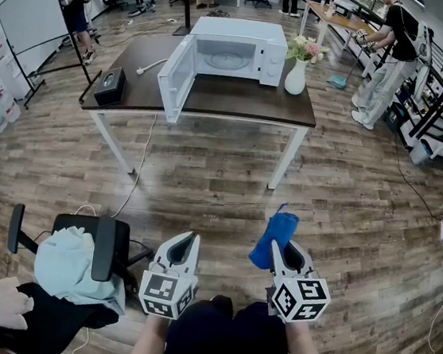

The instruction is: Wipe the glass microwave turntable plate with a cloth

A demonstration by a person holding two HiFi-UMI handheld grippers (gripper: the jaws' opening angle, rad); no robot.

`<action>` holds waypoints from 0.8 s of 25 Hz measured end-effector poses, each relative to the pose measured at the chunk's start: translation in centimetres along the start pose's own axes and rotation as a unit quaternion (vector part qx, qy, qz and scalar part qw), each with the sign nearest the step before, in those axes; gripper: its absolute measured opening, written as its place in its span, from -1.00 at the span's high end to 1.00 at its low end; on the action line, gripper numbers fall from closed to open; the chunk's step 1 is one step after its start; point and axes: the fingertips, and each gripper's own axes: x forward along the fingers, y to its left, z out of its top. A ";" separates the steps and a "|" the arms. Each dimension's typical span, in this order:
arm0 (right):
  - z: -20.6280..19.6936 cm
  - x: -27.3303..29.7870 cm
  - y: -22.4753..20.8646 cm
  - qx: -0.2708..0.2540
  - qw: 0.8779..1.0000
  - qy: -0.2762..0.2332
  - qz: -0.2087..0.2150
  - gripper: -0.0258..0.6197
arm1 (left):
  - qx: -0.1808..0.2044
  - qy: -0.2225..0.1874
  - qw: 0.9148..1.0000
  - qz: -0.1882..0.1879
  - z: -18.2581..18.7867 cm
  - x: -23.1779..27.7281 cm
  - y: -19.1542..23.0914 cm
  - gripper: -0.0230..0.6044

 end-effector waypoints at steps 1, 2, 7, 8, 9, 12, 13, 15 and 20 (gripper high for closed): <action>0.0 0.0 0.0 0.003 1.000 -0.002 -0.001 0.71 | 0.001 0.000 1.000 0.000 0.0 -0.1 0.1 0.92; 0.0 -0.1 0.0 0.007 1.000 -0.003 -0.003 0.71 | 0.001 0.001 1.000 0.000 0.0 -0.2 0.1 0.92; -0.2 0.1 -0.2 0.024 1.000 0.002 -0.012 0.70 | 0.002 0.000 1.000 -0.003 0.1 -0.4 0.3 0.92; -0.2 0.1 -0.1 0.023 1.000 0.003 -0.014 0.70 | 0.003 0.000 1.000 -0.003 0.1 -0.4 0.3 0.92; -0.2 0.0 -0.1 0.021 1.000 0.003 -0.014 0.70 | 0.003 0.000 1.000 -0.004 0.1 -0.5 0.4 0.92; -0.2 0.1 0.1 0.017 1.000 0.003 -0.015 0.69 | 0.005 0.000 1.000 -0.005 0.2 -0.6 0.5 0.92; -0.2 0.1 0.2 0.015 1.000 0.003 -0.015 0.69 | 0.006 0.000 1.000 -0.005 0.2 -0.7 0.6 0.92; -0.2 0.1 0.2 0.013 1.000 0.004 -0.016 0.69 | 0.008 0.000 1.000 -0.007 0.2 -0.8 0.7 0.92; -0.1 0.1 0.1 0.008 1.000 0.005 -0.013 0.69 | 0.017 0.003 1.000 -0.013 0.2 -0.5 0.6 0.92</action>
